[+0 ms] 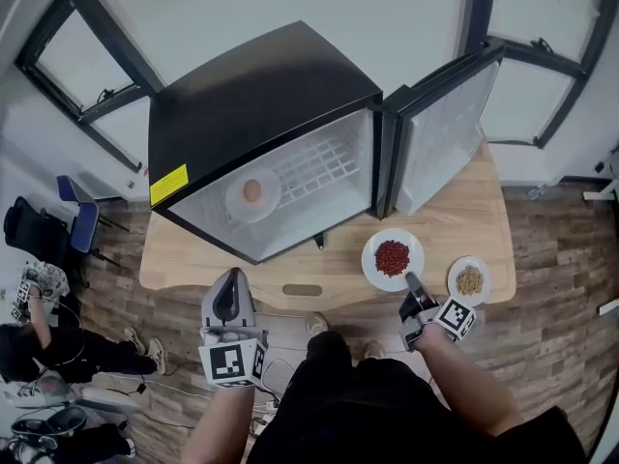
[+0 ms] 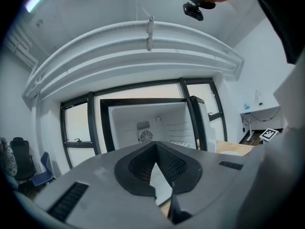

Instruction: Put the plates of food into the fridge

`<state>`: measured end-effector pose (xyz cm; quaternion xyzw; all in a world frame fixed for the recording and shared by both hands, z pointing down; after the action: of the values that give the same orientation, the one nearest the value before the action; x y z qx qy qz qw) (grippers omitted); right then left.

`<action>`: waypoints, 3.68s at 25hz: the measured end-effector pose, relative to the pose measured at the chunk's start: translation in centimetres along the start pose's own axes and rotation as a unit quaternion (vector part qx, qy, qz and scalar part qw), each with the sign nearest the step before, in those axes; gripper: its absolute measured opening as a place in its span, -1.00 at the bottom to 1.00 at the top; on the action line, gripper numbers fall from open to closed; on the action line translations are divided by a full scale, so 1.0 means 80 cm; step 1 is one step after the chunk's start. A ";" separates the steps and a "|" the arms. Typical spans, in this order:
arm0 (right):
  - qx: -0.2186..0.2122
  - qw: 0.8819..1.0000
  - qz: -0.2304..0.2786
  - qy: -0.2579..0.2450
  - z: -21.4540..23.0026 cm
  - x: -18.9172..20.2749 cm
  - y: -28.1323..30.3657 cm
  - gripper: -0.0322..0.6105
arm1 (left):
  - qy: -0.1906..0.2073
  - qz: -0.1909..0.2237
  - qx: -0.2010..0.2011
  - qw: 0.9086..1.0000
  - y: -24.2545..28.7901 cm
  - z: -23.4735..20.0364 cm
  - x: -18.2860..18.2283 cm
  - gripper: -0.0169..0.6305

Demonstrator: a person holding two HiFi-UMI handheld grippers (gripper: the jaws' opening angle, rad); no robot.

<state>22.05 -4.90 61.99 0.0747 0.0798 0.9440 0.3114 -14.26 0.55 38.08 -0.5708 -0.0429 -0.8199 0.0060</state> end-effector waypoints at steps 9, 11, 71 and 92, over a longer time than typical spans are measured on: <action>-0.039 0.999 -0.027 -0.019 -0.081 0.007 0.075 -0.80 | -0.021 0.000 -0.047 0.999 -0.003 -0.060 0.019 -0.93; -0.048 0.998 -0.033 -0.021 -0.097 0.011 0.092 -0.80 | -0.023 -0.002 -0.057 0.998 -0.004 -0.075 0.023 -0.93; 0.011 0.917 -0.039 -0.398 -0.250 0.041 0.259 -0.29 | -0.032 0.001 -0.077 0.996 0.040 -0.181 0.078 -0.93; 0.118 0.974 0.151 -0.121 0.012 -0.124 -0.124 -0.30 | -0.003 0.053 0.120 0.991 0.089 0.141 -0.058 -0.93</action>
<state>35.86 -2.86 60.08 0.2361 0.1404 0.9479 0.1614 -1.70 -5.81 38.08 -0.5700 -0.1103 -0.8056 0.1178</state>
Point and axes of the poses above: the fingertips, and each gripper's own axes: y forward along the fingers, z to its right, x out of its underside, the point moved 3 cm from there along -y, backward along the fingers, and after that the axes turned 9 degrees about y, right-handed, at the moved point
